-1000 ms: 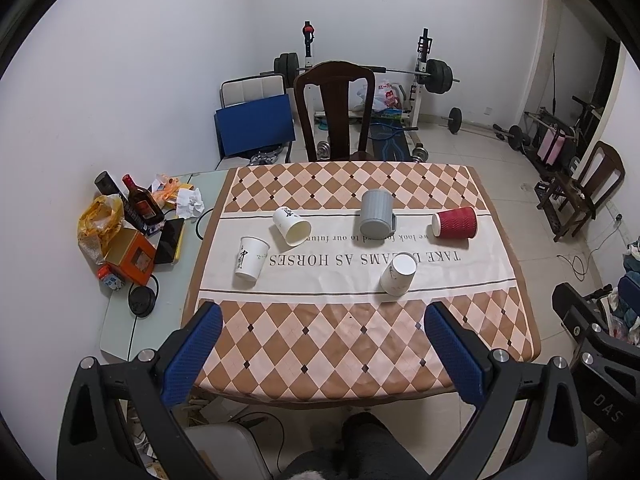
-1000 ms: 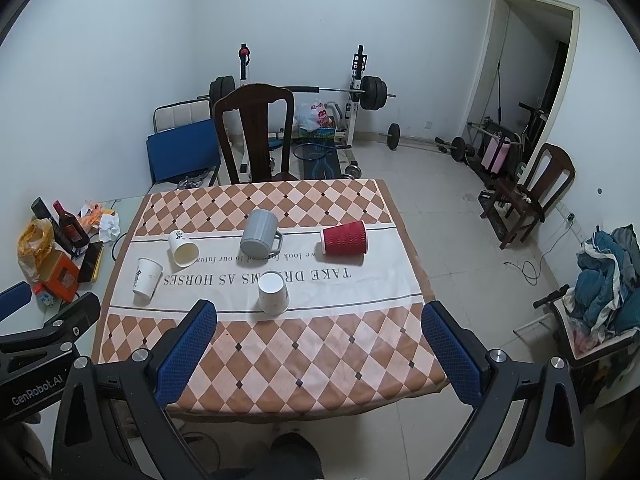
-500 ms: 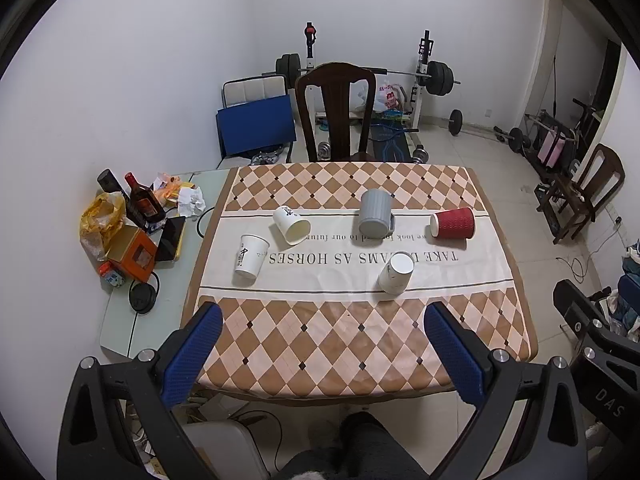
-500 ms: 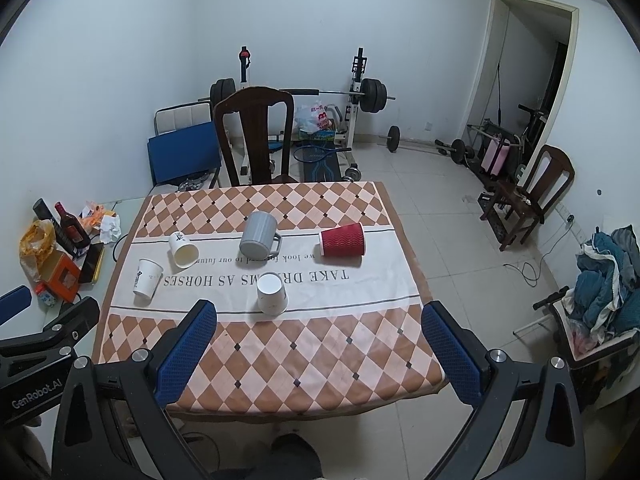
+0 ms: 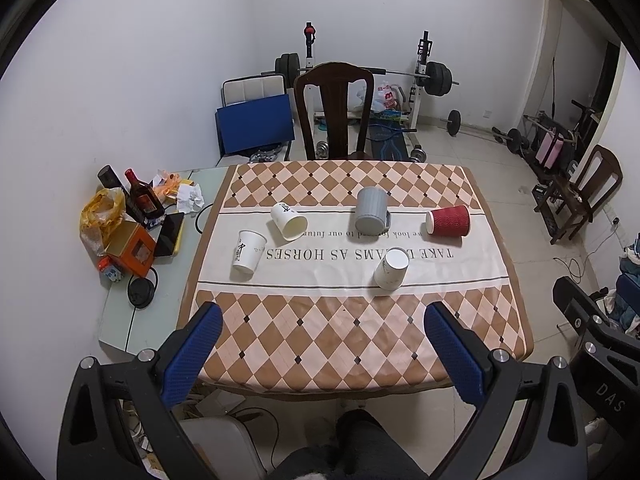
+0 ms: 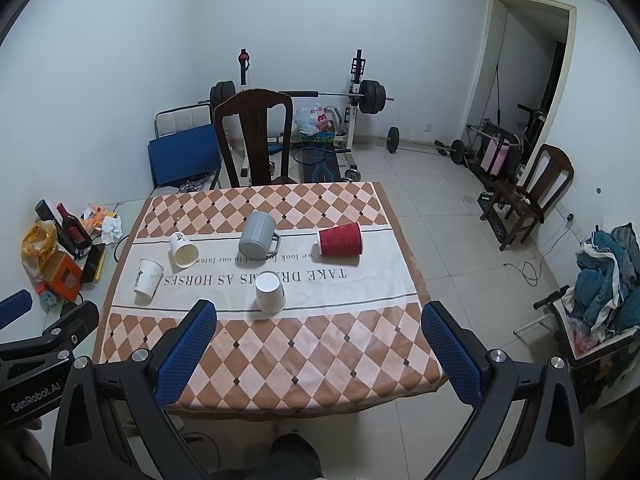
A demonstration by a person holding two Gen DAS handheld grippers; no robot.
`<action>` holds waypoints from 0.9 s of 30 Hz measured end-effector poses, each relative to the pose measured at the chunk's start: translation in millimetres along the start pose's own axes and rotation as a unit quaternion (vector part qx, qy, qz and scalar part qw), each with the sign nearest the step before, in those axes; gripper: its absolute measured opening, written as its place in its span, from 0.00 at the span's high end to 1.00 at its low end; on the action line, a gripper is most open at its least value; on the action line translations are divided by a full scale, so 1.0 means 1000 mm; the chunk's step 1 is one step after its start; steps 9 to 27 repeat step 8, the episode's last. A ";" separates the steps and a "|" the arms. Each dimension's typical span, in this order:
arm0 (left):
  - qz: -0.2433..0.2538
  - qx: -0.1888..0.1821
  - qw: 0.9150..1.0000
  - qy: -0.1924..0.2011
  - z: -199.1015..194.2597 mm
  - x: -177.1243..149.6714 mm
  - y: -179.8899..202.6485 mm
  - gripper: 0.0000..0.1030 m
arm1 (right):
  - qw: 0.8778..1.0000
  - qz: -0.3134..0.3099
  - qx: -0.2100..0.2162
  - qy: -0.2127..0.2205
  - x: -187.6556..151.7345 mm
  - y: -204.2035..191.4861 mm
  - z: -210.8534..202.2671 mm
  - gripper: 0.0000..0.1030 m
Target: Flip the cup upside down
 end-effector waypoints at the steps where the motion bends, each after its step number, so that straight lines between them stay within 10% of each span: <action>1: 0.001 0.000 1.000 0.000 0.001 0.000 -0.001 0.00 | 1.000 0.000 -0.001 0.001 0.000 0.001 -0.001 0.00; 27: -0.002 0.002 1.000 0.006 -0.006 -0.006 0.006 0.00 | 1.000 0.001 0.000 0.001 -0.002 0.000 -0.002 0.00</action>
Point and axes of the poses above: each gripper's, at about its wrist camera, not at the fingertips, and z roughly the way its jaws point, y to its right, x to its top, the point moved 4 cm from there along z, roughly the way its jaws point, and after that the axes turned 1 degree about -z, right-handed, at the moved point
